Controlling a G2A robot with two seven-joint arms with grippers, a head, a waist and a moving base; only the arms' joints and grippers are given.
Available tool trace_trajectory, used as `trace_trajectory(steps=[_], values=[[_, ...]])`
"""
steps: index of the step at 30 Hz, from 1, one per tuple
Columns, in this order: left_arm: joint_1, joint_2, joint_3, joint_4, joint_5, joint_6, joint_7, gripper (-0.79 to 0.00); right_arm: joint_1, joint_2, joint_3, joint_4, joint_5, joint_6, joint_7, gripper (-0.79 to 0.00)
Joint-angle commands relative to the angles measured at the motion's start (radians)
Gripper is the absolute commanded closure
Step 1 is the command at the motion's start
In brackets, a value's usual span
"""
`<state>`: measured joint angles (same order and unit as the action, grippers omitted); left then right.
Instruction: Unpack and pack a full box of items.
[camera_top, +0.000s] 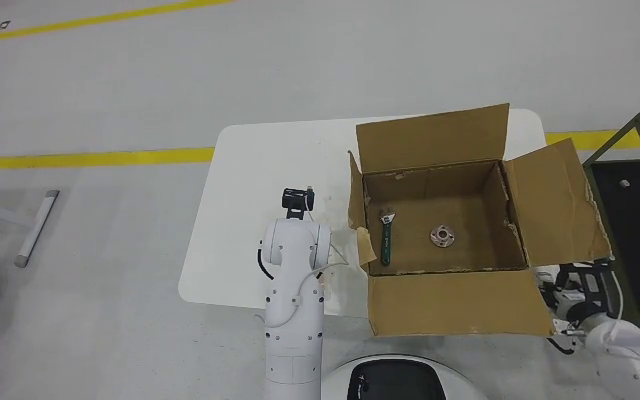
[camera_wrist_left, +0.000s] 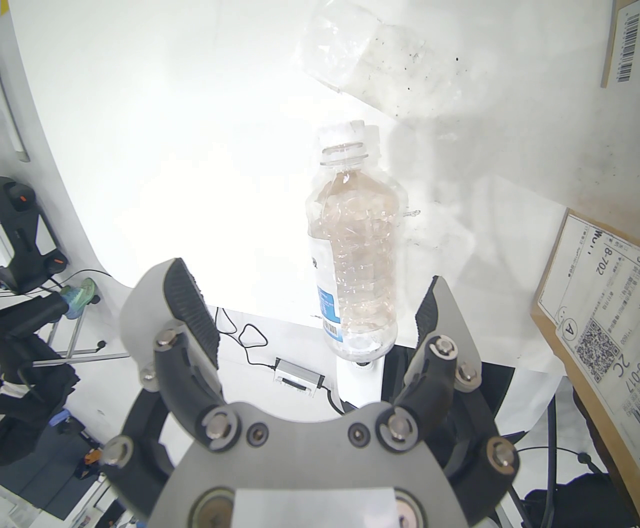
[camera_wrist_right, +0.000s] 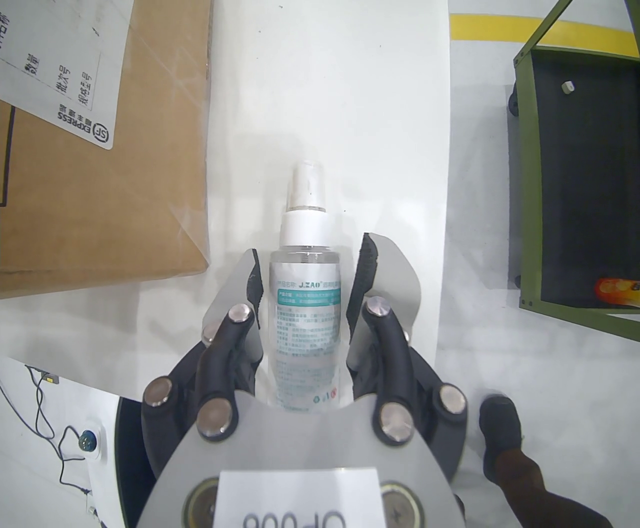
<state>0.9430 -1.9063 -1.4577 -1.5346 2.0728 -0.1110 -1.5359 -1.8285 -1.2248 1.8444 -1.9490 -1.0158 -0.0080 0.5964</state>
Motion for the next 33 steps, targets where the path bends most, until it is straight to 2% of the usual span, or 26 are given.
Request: trace_trajectory(steps=[1,8,10,11,14,16,17,22,26,29,33], values=[[0.0,0.0,0.0,0.0,0.0,0.0,0.0,-0.785,-0.004,0.0,0.009,-0.008,0.002,0.004,-0.004,-0.477],[0.0,0.0,0.0,0.0,0.0,0.0,0.0,-0.785,-0.036,-0.002,0.136,-0.076,0.056,0.076,-0.076,-0.483],[0.0,0.0,0.0,0.0,0.0,0.0,0.0,-0.785,-0.043,-0.005,0.184,-0.096,0.087,0.118,-0.129,-0.52],[0.0,0.0,0.0,0.0,0.0,0.0,0.0,-0.785,-0.048,-0.008,0.205,-0.101,0.104,0.139,-0.149,-0.413],[0.0,0.0,0.0,0.0,0.0,0.0,0.0,-0.785,-0.038,-0.012,0.267,-0.13,0.154,0.184,-0.213,-0.262],[0.0,0.0,0.0,0.0,0.0,0.0,0.0,-0.785,-0.022,-0.017,0.298,-0.171,0.213,0.21,-0.256,-0.04],[0.0,0.0,0.0,0.0,0.0,0.0,0.0,-0.785,-0.015,-0.018,0.311,-0.188,0.229,0.208,-0.275,0.0],[0.0,0.0,0.0,0.0,0.0,0.0,0.0,-0.785,0.047,-0.018,0.33,-0.295,0.319,0.16,-0.323,0.0],[0.0,0.0,0.0,0.0,0.0,0.0,0.0,-0.785,0.106,-0.008,0.288,-0.359,0.327,0.077,-0.267,0.0],[0.0,0.0,0.0,0.0,0.0,0.0,0.0,-0.785,0.155,0.0,0.209,-0.371,0.332,0.021,-0.205,0.0],[0.0,0.0,0.0,0.0,0.0,0.0,0.0,-0.785,0.223,0.008,0.035,-0.332,0.288,-0.021,-0.102,0.0]])
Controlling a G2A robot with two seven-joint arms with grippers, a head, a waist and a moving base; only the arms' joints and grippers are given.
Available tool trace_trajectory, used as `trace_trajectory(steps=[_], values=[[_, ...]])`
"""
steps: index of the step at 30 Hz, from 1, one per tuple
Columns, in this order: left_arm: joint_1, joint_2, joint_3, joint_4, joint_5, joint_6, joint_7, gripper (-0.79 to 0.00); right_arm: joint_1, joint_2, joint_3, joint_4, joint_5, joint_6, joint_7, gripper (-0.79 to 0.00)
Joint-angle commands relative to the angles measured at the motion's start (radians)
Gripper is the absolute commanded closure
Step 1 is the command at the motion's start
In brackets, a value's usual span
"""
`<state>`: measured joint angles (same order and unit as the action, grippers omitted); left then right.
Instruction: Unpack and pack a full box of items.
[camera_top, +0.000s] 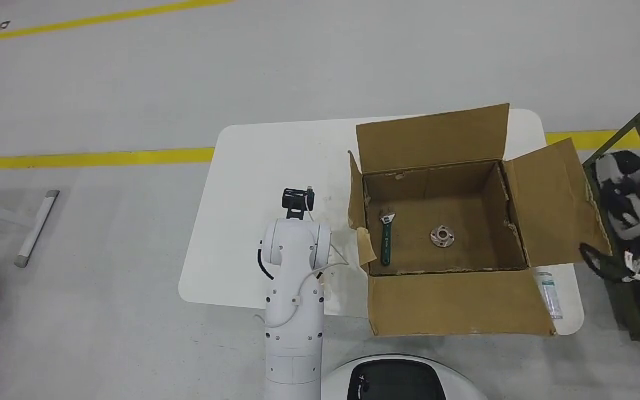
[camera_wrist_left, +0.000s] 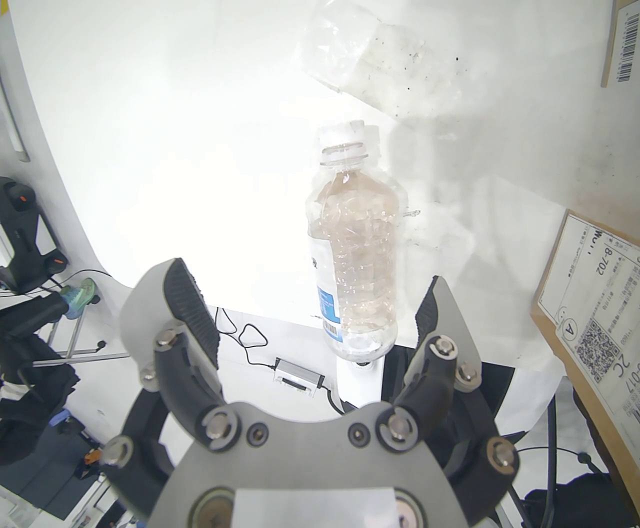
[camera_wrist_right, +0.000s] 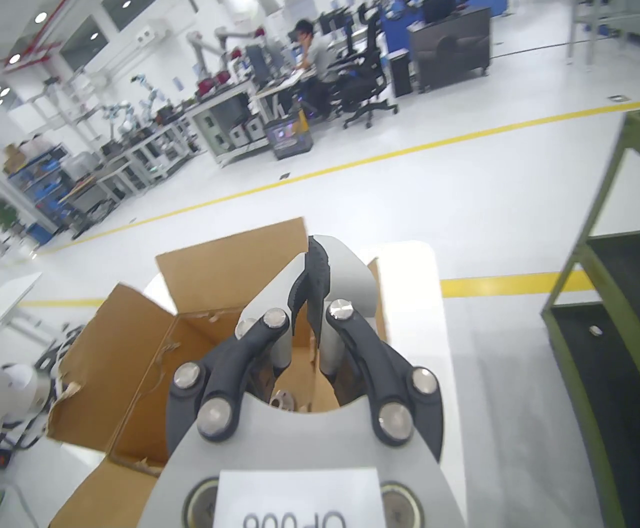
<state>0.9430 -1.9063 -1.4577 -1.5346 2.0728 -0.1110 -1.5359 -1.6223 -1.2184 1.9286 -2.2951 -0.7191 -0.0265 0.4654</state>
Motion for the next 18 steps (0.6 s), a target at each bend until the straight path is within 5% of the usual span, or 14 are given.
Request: trace_trajectory(steps=[1,10,18], values=[[0.0,0.0,0.0,0.0,0.0,0.0,0.0,-0.785,0.036,0.004,-0.098,0.033,-0.032,-0.005,0.082,0.0],[0.0,0.0,0.0,0.0,0.0,0.0,0.0,-0.785,0.263,0.005,-0.431,0.236,-0.233,0.059,0.283,0.0],[0.0,0.0,0.0,0.0,0.0,0.0,0.0,-0.785,0.337,-0.002,-0.511,0.318,-0.276,0.093,0.299,0.0]])
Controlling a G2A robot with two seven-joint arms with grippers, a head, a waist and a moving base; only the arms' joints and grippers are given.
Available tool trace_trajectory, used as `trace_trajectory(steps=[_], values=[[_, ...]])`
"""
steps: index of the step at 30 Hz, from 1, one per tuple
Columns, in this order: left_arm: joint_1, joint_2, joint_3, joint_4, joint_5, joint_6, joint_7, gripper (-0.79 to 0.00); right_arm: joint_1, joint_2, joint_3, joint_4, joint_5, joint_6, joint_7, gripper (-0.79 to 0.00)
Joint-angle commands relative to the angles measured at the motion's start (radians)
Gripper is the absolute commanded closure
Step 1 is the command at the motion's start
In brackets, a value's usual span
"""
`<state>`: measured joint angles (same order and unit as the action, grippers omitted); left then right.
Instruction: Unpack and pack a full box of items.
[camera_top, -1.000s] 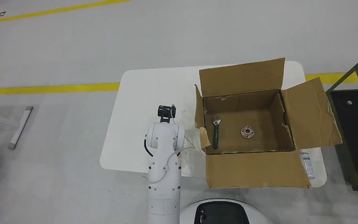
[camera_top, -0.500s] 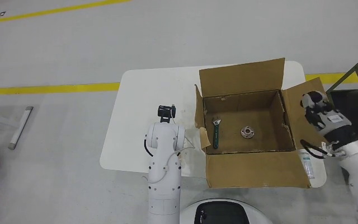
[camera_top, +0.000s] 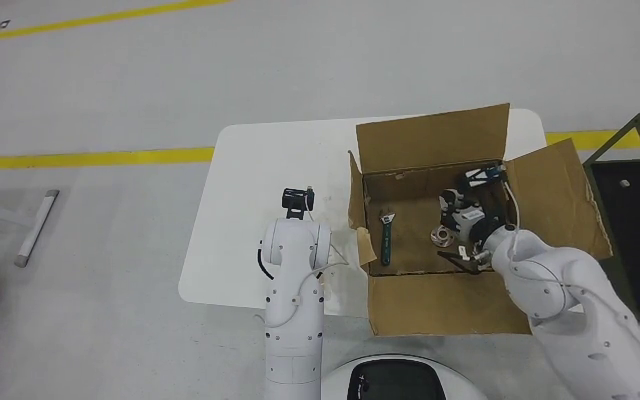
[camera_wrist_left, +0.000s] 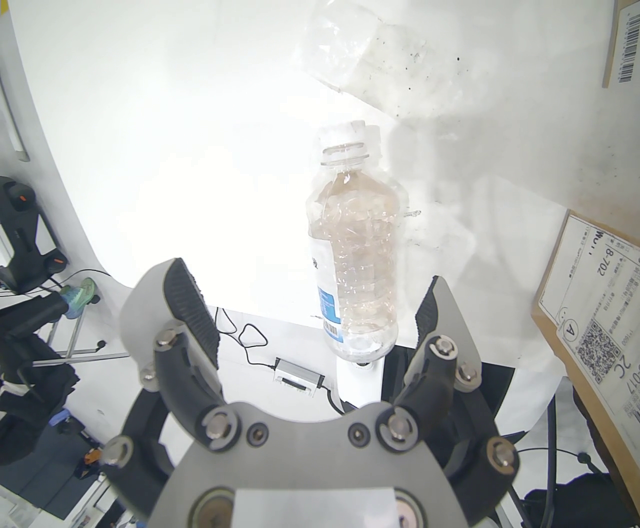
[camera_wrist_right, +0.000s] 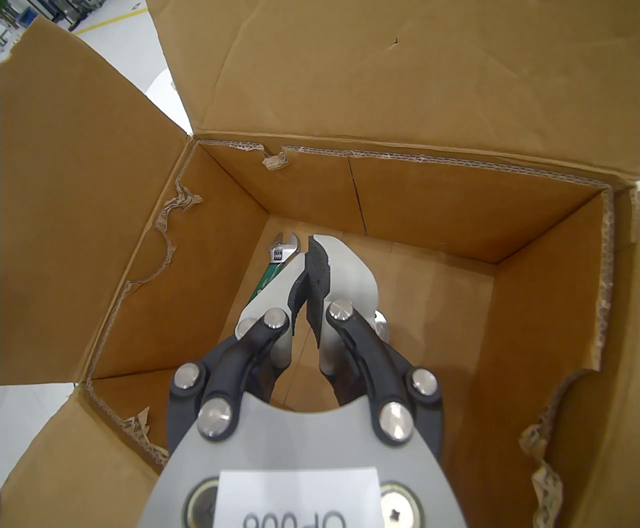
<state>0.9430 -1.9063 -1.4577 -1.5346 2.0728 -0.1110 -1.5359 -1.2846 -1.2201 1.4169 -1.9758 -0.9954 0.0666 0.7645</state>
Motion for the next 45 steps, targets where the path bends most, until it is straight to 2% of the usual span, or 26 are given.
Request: trace_trajectory(steps=[1,10,12,21,24,29,39,45], values=[[0.0,0.0,0.0,0.0,0.0,0.0,0.0,-0.785,-0.001,0.0,0.001,-0.001,0.0,0.0,0.0,0.0],[0.0,0.0,0.0,0.0,0.0,0.0,0.0,-0.785,-0.005,0.0,-0.002,0.005,0.004,-0.002,-0.009,0.0],[0.0,0.0,0.0,0.0,0.0,0.0,0.0,-0.785,-0.005,-0.003,-0.03,0.034,0.003,-0.003,-0.033,0.0],[0.0,0.0,0.0,0.0,0.0,0.0,0.0,-0.785,0.186,-0.046,-0.282,0.166,-0.079,0.205,0.056,0.0],[0.0,0.0,0.0,0.0,0.0,0.0,0.0,-0.785,0.252,-0.064,-0.34,0.226,-0.085,0.284,0.092,0.0],[0.0,0.0,0.0,0.0,0.0,0.0,0.0,-0.785,0.321,-0.088,-0.414,0.31,-0.103,0.356,0.117,0.0],[0.0,0.0,0.0,0.0,0.0,0.0,0.0,-0.785,0.33,-0.11,-0.433,0.398,-0.065,0.394,0.109,0.0],[0.0,0.0,0.0,0.0,0.0,0.0,0.0,-0.785,0.329,-0.119,-0.434,0.43,-0.061,0.4,0.095,-0.095]])
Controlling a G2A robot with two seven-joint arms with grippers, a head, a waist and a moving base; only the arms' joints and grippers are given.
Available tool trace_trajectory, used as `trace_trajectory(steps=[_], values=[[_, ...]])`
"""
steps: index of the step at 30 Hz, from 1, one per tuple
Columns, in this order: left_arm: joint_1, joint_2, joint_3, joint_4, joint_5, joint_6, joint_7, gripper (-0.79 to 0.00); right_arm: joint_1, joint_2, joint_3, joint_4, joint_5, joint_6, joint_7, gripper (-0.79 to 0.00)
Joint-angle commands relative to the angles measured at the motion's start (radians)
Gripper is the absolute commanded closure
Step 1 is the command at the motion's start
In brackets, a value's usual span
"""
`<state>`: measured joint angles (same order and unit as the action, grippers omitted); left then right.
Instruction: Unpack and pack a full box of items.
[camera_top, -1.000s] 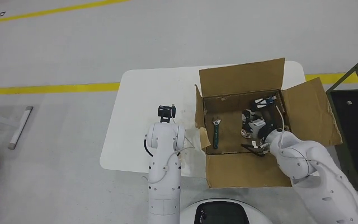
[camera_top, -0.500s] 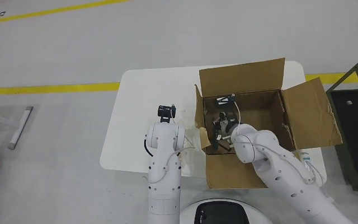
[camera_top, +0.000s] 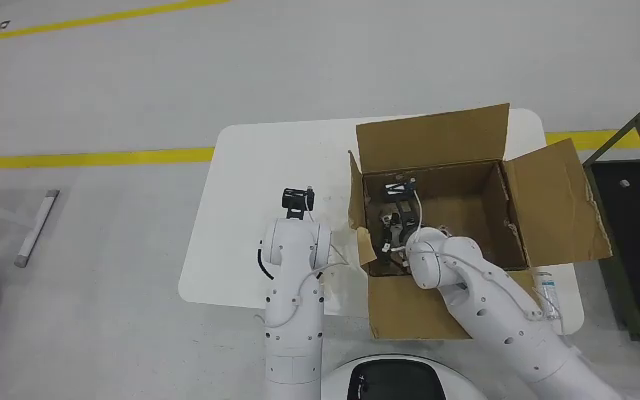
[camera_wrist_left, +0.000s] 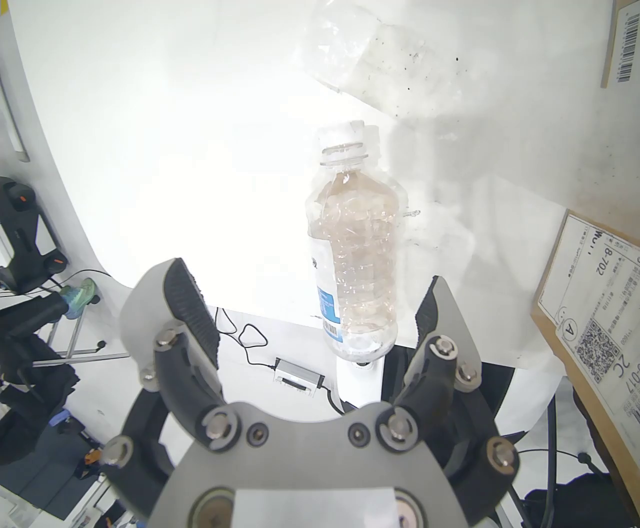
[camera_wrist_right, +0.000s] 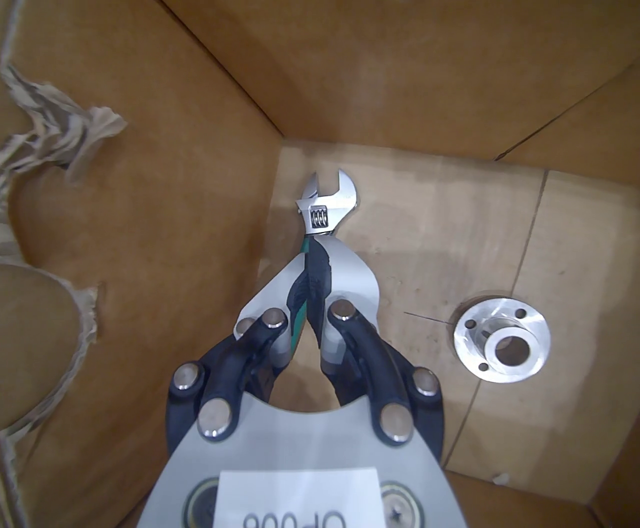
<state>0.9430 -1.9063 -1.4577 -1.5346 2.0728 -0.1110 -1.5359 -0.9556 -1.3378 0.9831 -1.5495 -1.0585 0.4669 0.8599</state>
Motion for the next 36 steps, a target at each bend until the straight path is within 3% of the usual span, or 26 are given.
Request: trace_trajectory(steps=[1,3,9,13,18,20,36], values=[[0.0,0.0,0.0,0.0,0.0,0.0,0.0,-0.785,0.0,-0.002,0.001,0.006,0.005,0.0,-0.001,-0.095],[0.0,0.0,0.0,0.0,0.0,0.0,0.0,-0.785,-0.001,-0.005,0.0,0.009,0.006,0.0,-0.003,-0.163],[0.0,0.0,0.0,0.0,0.0,0.0,0.0,-0.785,0.001,-0.012,-0.002,0.028,0.005,-0.003,-0.005,-0.228],[0.0,0.0,0.0,0.0,0.0,0.0,0.0,-0.785,0.004,-0.017,-0.008,0.038,-0.006,0.001,-0.004,-0.339],[0.0,0.0,0.0,0.0,0.0,0.0,0.0,-0.785,0.017,-0.024,-0.01,0.066,-0.004,-0.008,-0.006,-0.348],[0.0,0.0,0.0,0.0,0.0,0.0,0.0,-0.785,0.017,-0.027,-0.015,0.069,-0.005,-0.005,-0.006,-0.385],[0.0,0.0,0.0,0.0,0.0,0.0,0.0,-0.785,0.044,-0.049,-0.037,0.127,-0.045,-0.013,0.007,-0.391]])
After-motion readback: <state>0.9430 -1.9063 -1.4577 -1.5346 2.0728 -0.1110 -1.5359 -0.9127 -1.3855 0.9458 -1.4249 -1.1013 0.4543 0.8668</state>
